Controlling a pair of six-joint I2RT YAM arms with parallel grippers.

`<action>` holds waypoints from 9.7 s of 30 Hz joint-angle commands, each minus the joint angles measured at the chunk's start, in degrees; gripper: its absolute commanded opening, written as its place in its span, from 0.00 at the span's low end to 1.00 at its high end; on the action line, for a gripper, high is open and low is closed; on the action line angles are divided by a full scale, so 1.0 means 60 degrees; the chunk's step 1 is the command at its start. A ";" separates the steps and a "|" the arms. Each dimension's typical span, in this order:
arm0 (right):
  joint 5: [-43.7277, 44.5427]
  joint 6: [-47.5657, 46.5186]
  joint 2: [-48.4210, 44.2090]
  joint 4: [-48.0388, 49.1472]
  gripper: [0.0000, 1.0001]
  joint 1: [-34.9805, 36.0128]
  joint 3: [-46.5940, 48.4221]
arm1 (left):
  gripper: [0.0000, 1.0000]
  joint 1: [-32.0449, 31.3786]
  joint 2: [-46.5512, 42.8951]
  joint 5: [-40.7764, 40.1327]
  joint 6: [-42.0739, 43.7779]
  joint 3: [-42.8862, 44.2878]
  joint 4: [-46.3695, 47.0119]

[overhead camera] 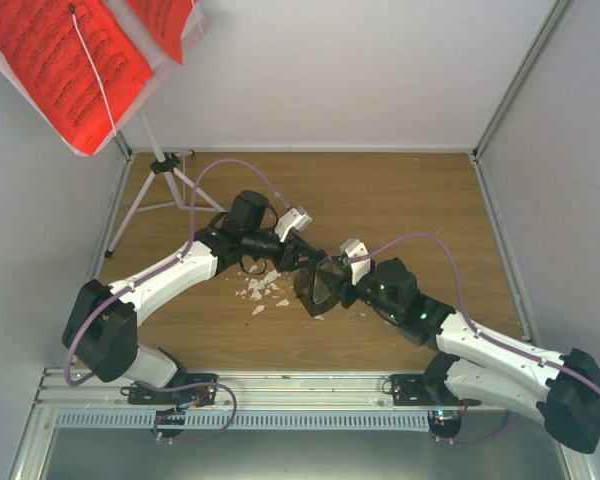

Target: Pack up the instrument practice props

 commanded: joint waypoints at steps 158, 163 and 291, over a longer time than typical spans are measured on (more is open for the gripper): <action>-0.0946 0.2368 -0.1761 -0.1102 1.00 -0.3037 -0.1557 | 0.99 -0.1115 -0.1216 -0.3878 -0.2191 0.0041 0.1237; -0.0395 0.2860 -0.0812 -0.0363 1.00 -0.2107 -0.1921 | 0.98 -0.0623 -0.1001 -0.3123 -0.2365 -0.0176 0.1730; 0.2258 0.2273 0.7813 0.5436 1.00 -0.1024 -0.0302 | 0.99 0.2190 -0.2433 -0.2106 -0.0638 -0.0496 0.0513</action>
